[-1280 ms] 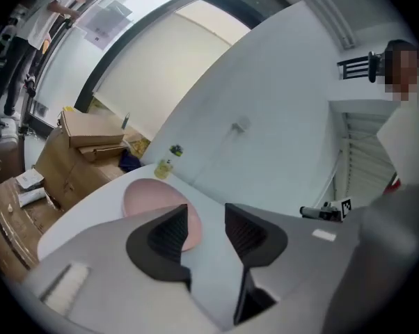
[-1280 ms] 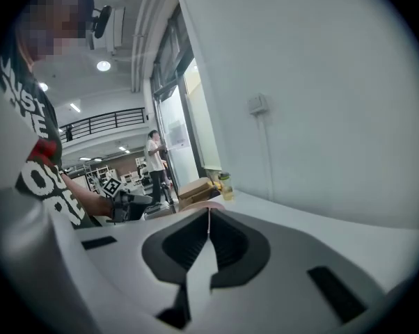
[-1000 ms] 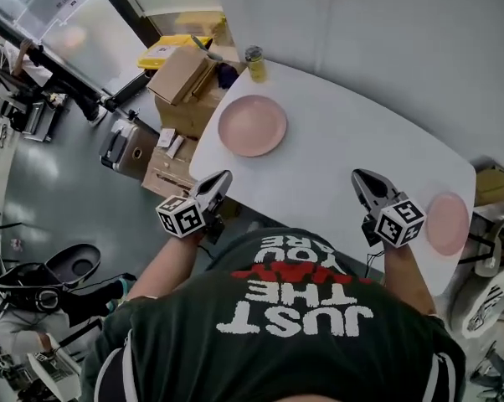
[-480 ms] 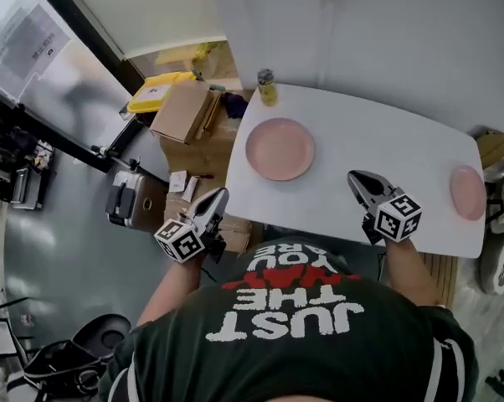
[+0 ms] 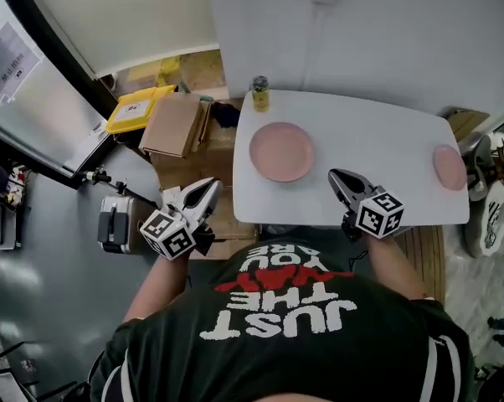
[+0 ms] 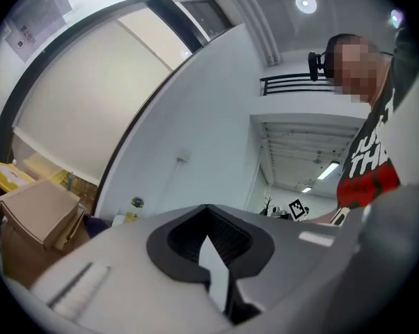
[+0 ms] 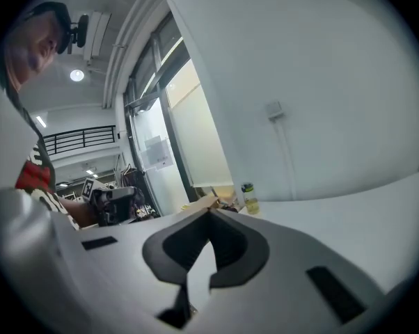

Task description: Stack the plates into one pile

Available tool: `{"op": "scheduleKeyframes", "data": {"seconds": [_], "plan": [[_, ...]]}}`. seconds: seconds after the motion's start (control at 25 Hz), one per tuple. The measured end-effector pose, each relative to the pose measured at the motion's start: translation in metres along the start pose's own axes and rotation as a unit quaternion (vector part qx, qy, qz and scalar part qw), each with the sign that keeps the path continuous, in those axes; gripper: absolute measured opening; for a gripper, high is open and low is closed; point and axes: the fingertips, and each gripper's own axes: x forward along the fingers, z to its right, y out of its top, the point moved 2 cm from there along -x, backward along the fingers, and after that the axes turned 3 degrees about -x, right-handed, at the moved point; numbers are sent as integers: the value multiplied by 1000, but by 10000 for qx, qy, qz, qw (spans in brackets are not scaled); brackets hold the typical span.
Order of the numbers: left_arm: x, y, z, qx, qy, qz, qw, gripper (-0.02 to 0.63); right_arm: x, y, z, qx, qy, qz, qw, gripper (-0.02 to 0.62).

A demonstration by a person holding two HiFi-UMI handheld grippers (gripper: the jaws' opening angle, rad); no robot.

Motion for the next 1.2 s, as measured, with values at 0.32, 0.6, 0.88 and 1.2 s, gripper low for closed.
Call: {"op": "scheduleKeyframes", "data": {"seconds": [0.32, 0.6, 0.88, 1.2], "plan": [[33, -12, 15, -206, 136, -21, 9997, 8, -20, 11, 22, -123, 93, 59, 9999, 5], [42, -18, 17, -141, 138, -139, 9997, 8, -22, -1, 27, -6, 104, 48, 9999, 5], [68, -88, -46, -1023, 754, -1210, 9845, 9, -35, -8, 27, -34, -65, -51, 10000, 5], [132, -215, -159, -2934, 1950, -2323, 9066, 161, -72, -20, 25, -81, -514, -188, 9985, 5]]}}
